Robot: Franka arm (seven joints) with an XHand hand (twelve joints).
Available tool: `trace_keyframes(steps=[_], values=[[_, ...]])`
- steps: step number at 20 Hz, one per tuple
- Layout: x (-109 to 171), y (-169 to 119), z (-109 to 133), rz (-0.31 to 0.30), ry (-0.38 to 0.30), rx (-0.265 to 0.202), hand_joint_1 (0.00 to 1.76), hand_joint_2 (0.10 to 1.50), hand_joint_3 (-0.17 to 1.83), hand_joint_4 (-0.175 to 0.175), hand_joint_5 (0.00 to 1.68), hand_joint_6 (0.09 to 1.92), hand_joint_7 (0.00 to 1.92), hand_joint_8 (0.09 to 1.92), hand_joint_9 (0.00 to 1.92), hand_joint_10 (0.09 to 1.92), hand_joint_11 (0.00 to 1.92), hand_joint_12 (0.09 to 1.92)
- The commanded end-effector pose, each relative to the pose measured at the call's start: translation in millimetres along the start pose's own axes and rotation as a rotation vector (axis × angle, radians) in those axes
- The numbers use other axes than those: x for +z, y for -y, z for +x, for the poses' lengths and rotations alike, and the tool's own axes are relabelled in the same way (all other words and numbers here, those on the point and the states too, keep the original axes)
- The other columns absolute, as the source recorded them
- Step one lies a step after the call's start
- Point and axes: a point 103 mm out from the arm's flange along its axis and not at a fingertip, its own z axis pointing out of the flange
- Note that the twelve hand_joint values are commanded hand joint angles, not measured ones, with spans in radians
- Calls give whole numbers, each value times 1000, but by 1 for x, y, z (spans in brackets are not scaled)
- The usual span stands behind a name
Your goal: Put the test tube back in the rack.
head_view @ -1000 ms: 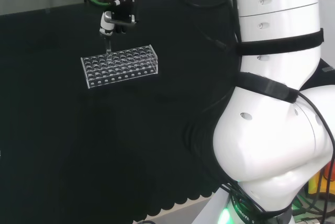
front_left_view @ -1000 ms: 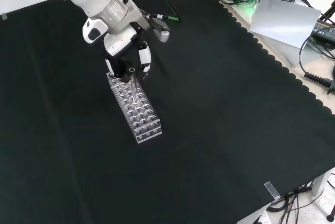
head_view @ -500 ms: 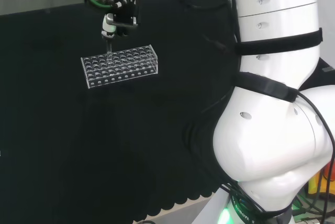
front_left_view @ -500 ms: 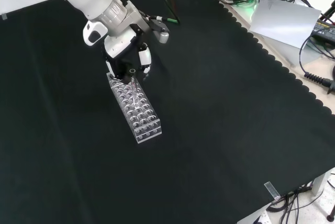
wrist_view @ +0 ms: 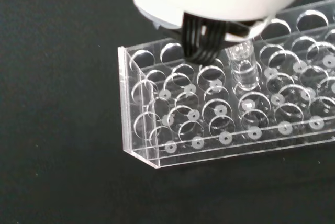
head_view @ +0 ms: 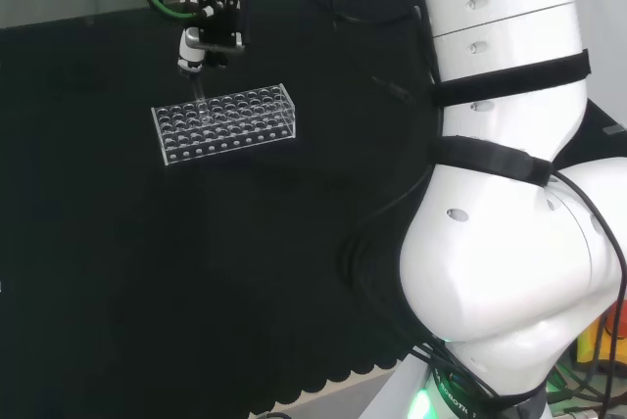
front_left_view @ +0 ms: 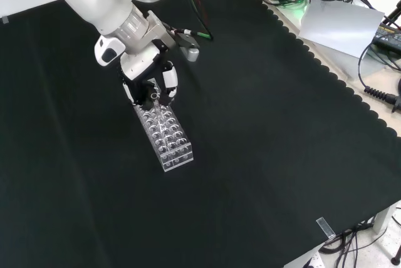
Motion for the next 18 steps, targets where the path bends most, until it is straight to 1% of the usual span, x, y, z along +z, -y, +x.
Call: trace_keyframes(steps=[1, 5, 8, 14, 18], values=[[12, -2, -6, 31, -15, -21, 1438, 539, 806, -175, 1289, 655, 1346, 699, 1331, 645, 1232, 881], [16, -6, -13, 40, -39, -18, 1438, 539, 806, -175, 1289, 655, 1346, 699, 1331, 645, 1232, 881], [18, -6, -19, 39, -45, -16, 1438, 539, 806, -175, 1289, 655, 1345, 700, 1331, 645, 1232, 881], [20, -8, -19, 52, -49, -14, 1438, 538, 807, -175, 1289, 655, 1345, 700, 1332, 644, 1232, 882], [34, -11, -13, 68, -50, -20, 1438, 538, 807, -175, 1289, 655, 1345, 700, 1332, 645, 1232, 882]])
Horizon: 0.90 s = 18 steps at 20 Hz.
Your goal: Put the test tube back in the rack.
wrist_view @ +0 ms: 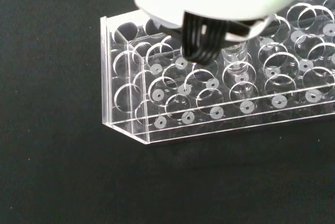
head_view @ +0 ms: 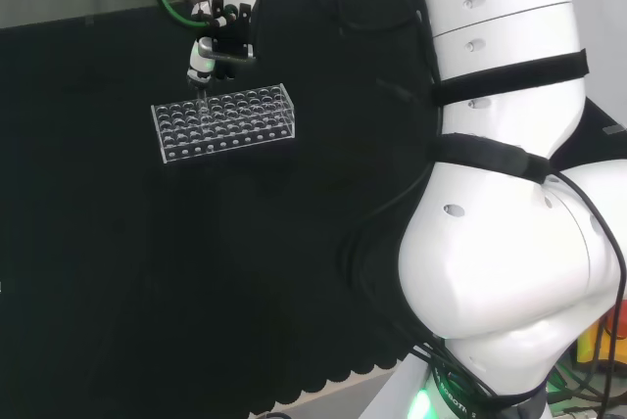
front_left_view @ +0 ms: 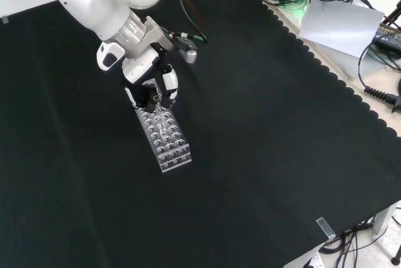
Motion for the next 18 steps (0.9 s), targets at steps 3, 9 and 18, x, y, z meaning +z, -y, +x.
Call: trace_keyframes(steps=[3, 9, 18], values=[[22, -4, 9, 33, -6, -14, 1438, 538, 807, -175, 1289, 655, 1346, 699, 1331, 645, 1232, 882], [32, -5, 8, 53, -7, -11, 1438, 538, 807, -175, 1289, 655, 1346, 700, 1331, 644, 1232, 882], [19, -2, -5, 90, -73, -24, 1303, 772, 498, -175, 1156, 772, 1214, 773, 1388, 721, 1073, 1171]])
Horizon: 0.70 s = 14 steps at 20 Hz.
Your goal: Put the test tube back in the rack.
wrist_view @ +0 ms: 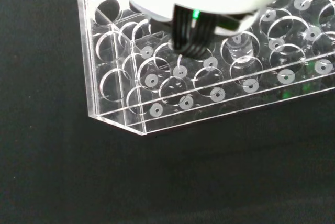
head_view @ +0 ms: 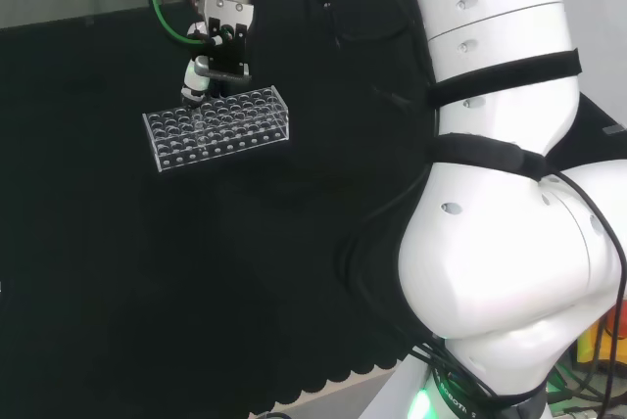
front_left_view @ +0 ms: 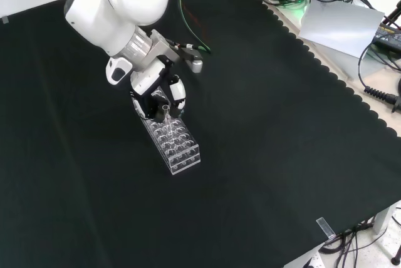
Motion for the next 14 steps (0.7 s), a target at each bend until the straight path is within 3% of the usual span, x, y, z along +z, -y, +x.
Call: trace_keyframes(steps=[1, 2, 4, 6, 10, 14], values=[[-15, 5, -7, 26, -48, -16, 1296, 818, 424, -175, 1136, 784, 1194, 784, 1362, 734, 1025, 1225], [-19, 7, -8, 26, -53, -17, 1291, 862, 352, -175, 1117, 797, 1175, 795, 1331, 743, 972, 1272], [-27, 11, -9, 22, -71, -24, 1368, 708, 569, -175, 986, 780, 1248, 729, 1270, 743, 894, 1312], [-34, 15, -11, 15, -79, -31, 1399, 646, 669, -172, 886, 788, 1262, 727, 1216, 732, 834, 1337], [-48, 26, -11, 7, -83, -49, 1284, 521, 870, -133, 774, 825, 1119, 780, 1122, 722, 741, 1361], [-58, 35, -8, -5, -88, -66, 1271, 500, 903, -120, 740, 830, 1063, 797, 1085, 719, 711, 1365]])
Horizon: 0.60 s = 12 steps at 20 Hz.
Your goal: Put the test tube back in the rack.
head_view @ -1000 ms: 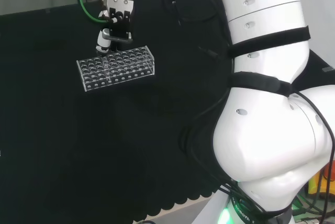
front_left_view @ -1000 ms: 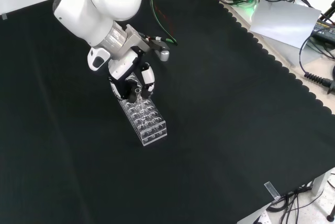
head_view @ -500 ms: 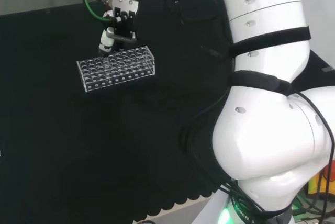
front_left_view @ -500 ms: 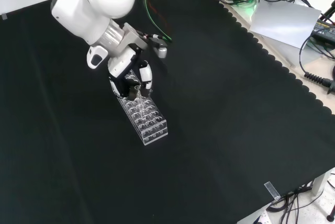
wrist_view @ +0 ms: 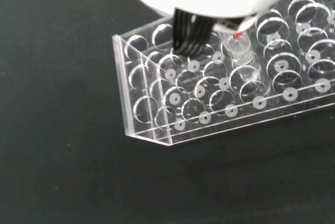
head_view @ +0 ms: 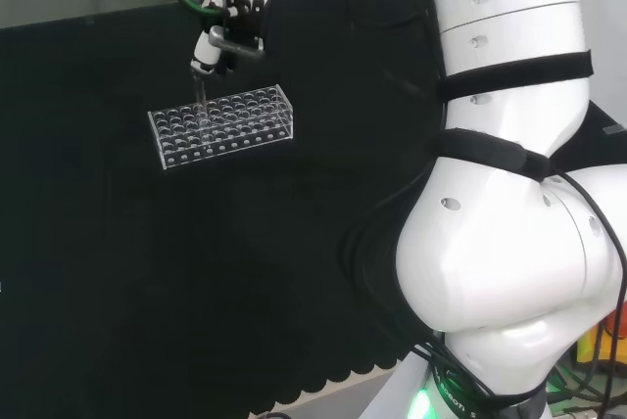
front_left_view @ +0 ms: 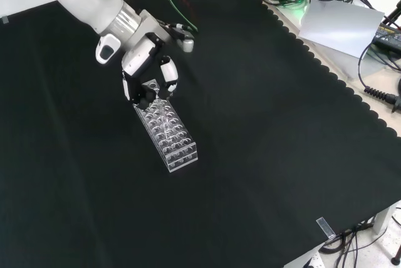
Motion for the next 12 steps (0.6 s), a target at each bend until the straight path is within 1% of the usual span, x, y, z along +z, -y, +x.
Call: trace_keyframes(steps=[1, 5, 12], values=[[-14, 16, 5, -10, -17, -30, 1269, 499, 905, -118, 735, 829, 1057, 797, 1081, 719, 707, 1365], [-29, 30, 12, -37, -28, -55, 1266, 495, 906, -108, 710, 827, 1016, 815, 1058, 726, 696, 1371], [-70, 63, 24, -97, -23, -86, 1258, 492, 905, -101, 657, 826, 955, 845, 1008, 747, 669, 1382]])
